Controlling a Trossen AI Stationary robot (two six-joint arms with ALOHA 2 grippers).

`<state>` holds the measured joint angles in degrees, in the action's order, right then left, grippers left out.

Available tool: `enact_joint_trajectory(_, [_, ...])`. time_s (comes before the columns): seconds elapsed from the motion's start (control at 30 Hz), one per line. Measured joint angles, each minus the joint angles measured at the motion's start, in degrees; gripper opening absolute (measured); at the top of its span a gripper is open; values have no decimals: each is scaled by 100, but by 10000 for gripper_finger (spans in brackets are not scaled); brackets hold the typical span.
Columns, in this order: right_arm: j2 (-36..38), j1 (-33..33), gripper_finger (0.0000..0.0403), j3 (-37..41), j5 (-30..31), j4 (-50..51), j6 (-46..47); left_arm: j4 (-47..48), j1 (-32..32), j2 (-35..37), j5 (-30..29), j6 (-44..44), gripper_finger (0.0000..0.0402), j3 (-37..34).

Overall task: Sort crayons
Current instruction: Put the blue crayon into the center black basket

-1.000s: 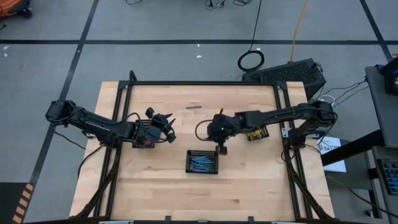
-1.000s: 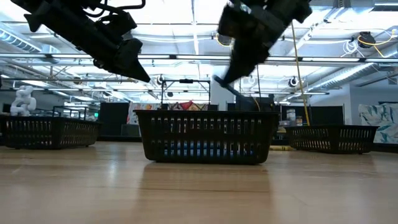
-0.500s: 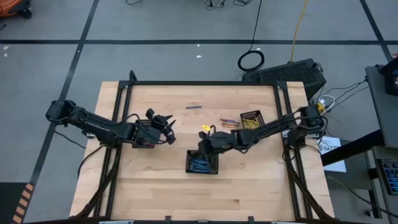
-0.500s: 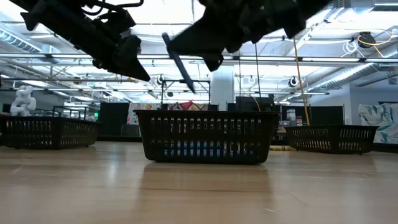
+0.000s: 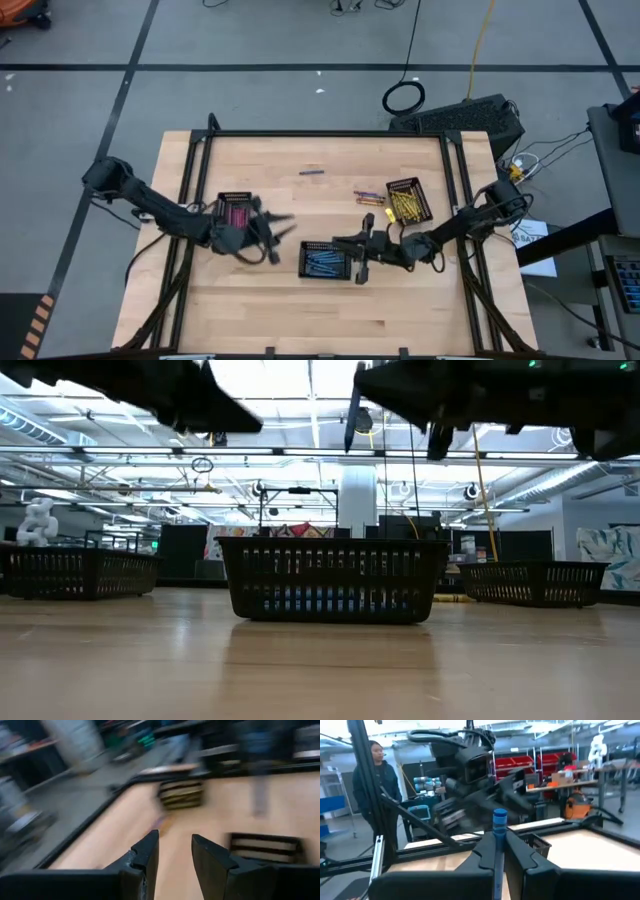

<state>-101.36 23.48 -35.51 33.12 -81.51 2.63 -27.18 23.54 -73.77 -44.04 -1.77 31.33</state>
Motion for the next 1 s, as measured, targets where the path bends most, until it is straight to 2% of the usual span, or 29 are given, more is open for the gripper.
enact_joint_trajectory(0.17, [0,83,0,-156,-11,-67,-498,-1676,106,-771,1521,-783,120,0])
enact_joint_trajectory(0.33, [0,158,0,-221,-21,-512,-920,-2907,81,-1355,2308,-1308,120,0])
enact_joint_trajectory(0.5, [0,210,0,-221,-23,-576,-1077,-3423,79,-1547,2529,-1285,143,0])
enact_joint_trajectory(0.77, [0,188,2,-221,-23,-558,-1111,-3351,3,-1596,2643,-848,235,85])
enact_joint_trajectory(1.0, [-2,153,1,-234,-19,-746,-1090,-3253,54,-1746,2641,-1131,246,280])
